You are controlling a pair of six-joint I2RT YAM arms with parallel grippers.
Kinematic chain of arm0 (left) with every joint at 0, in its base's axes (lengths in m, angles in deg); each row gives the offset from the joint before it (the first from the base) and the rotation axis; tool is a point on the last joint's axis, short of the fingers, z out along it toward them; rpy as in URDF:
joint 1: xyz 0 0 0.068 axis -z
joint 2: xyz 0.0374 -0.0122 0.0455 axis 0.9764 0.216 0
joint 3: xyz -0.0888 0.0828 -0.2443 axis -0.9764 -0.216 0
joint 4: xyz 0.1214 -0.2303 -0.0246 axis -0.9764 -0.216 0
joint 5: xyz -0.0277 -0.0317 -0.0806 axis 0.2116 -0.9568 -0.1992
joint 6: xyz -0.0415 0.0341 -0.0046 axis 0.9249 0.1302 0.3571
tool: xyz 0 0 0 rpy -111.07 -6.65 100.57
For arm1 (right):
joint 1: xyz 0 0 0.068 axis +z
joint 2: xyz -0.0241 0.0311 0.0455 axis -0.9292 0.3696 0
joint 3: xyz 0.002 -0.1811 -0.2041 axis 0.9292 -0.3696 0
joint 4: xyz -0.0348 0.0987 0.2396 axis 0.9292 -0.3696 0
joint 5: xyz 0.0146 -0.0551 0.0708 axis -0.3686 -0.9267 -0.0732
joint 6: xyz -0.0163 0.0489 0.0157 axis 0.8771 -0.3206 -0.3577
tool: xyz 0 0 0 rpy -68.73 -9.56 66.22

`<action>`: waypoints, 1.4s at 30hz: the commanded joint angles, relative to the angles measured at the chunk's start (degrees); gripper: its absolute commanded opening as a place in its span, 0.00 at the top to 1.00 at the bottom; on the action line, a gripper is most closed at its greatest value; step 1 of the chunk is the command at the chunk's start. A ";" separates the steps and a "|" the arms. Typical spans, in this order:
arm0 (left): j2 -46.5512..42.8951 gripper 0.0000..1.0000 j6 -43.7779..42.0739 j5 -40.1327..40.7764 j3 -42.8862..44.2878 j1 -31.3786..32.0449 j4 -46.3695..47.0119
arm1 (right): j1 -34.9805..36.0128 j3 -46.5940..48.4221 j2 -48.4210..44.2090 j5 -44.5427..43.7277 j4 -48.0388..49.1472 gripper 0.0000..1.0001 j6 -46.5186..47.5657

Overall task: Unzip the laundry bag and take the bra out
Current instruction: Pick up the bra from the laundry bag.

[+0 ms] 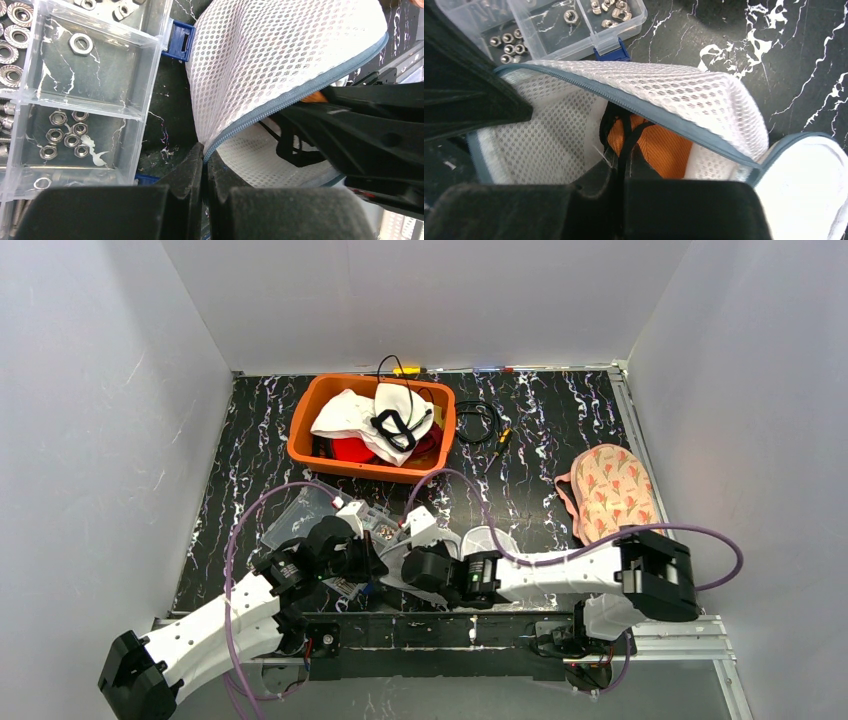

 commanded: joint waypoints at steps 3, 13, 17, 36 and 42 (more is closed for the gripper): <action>-0.93 1.00 -0.17 0.37 1.43 0.17 -2.79 | -0.14 -3.03 -9.84 2.88 3.89 0.99 6.11; -0.64 1.00 1.54 -0.27 3.56 0.18 -1.48 | -0.12 -6.21 -19.77 16.93 6.45 0.99 17.11; 0.83 1.00 2.24 -1.42 4.82 0.16 1.04 | -0.17 -6.18 -20.69 23.64 6.71 0.99 20.42; 14.88 1.00 3.64 -1.18 13.28 0.15 7.03 | -0.10 -8.47 -37.14 14.62 15.65 0.99 20.98; 16.57 1.00 6.30 -0.50 14.77 0.14 10.45 | -0.08 -9.62 -43.81 -2.62 12.14 0.99 19.32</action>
